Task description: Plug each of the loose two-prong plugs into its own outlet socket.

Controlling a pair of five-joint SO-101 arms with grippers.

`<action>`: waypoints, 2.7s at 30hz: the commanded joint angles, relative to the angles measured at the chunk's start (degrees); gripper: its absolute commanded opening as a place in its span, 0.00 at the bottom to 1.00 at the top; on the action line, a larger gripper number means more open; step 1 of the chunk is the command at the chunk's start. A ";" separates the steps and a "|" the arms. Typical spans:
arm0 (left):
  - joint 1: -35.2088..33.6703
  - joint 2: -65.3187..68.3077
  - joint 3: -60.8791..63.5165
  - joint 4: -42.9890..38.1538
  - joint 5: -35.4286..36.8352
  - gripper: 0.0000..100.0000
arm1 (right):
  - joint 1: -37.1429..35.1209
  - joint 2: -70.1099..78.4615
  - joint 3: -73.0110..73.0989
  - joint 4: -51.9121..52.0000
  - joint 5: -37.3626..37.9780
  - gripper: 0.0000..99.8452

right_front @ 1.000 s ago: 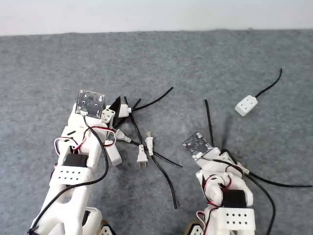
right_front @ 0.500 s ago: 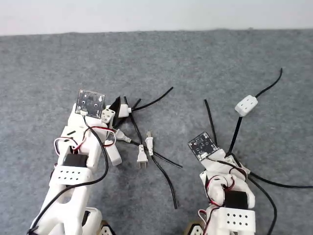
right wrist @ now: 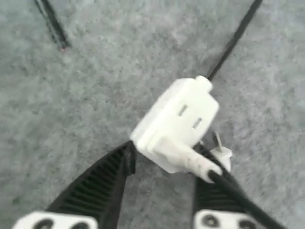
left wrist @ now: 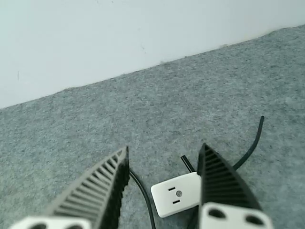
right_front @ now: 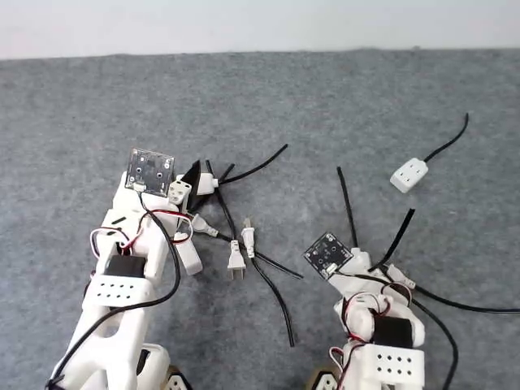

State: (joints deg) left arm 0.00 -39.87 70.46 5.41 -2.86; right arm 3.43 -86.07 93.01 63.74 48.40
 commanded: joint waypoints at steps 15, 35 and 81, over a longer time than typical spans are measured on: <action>0.26 -0.09 -2.51 -1.76 -0.88 0.23 | 0.31 0.31 -3.08 -6.81 0.97 0.01; 0.26 -0.09 -2.51 -1.76 -0.88 0.23 | 6.81 0.40 -9.05 -9.54 -1.05 0.08; 0.26 -0.09 -2.51 -1.76 -0.88 0.23 | -8.66 0.92 -1.05 -10.42 -6.86 0.10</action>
State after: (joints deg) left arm 0.00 -39.87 70.46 5.41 -2.86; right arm -7.30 -85.27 92.84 54.59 42.07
